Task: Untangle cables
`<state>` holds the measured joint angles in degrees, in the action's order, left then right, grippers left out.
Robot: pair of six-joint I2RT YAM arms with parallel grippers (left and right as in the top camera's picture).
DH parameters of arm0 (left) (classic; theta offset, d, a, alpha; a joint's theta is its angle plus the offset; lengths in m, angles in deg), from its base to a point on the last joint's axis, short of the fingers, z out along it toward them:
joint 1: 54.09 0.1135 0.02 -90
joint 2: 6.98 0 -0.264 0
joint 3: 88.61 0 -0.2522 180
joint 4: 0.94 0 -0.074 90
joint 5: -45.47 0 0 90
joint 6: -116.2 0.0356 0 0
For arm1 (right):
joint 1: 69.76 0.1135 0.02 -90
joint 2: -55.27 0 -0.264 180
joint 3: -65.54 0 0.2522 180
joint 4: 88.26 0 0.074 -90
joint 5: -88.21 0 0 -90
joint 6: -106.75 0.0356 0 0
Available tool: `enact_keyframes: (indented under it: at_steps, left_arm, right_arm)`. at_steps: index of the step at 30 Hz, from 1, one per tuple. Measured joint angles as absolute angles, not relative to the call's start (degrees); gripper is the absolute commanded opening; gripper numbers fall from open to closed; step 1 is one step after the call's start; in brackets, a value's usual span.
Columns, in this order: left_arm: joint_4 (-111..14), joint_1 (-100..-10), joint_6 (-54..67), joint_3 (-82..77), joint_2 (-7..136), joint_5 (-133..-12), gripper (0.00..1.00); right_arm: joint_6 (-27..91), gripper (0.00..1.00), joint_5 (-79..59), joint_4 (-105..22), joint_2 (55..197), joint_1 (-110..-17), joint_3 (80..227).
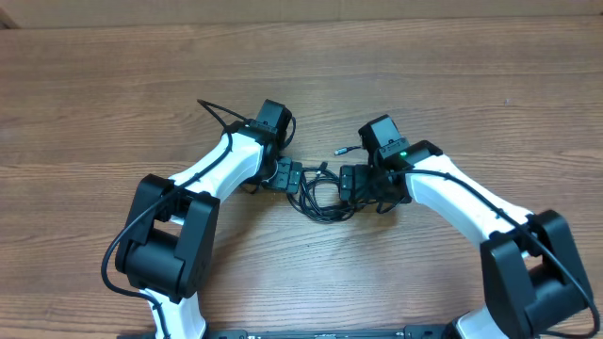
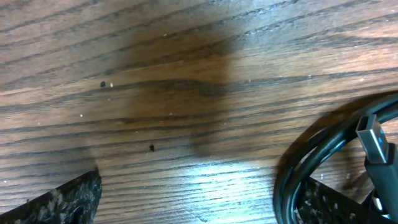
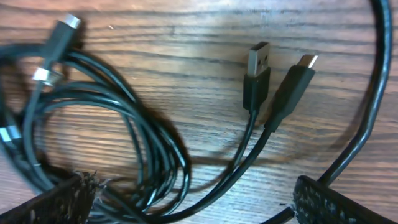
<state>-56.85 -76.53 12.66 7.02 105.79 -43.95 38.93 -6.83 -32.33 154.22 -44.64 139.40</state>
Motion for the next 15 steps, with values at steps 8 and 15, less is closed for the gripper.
enact_keyframes:
  at_steps: [8, 15]
  left_arm:
    - [-56.9, -76.5, 16.1, 7.1, 105.8, -44.2, 1.0]
    - [-56.9, -76.5, 16.1, 7.1, 105.8, -44.1, 1.0]
  right_arm:
    - [36.9, 1.0, -6.7, -31.7, 156.4, -44.6, 139.4]
    - [36.0, 1.0, -6.5, -32.1, 158.1, -44.6, 139.4]
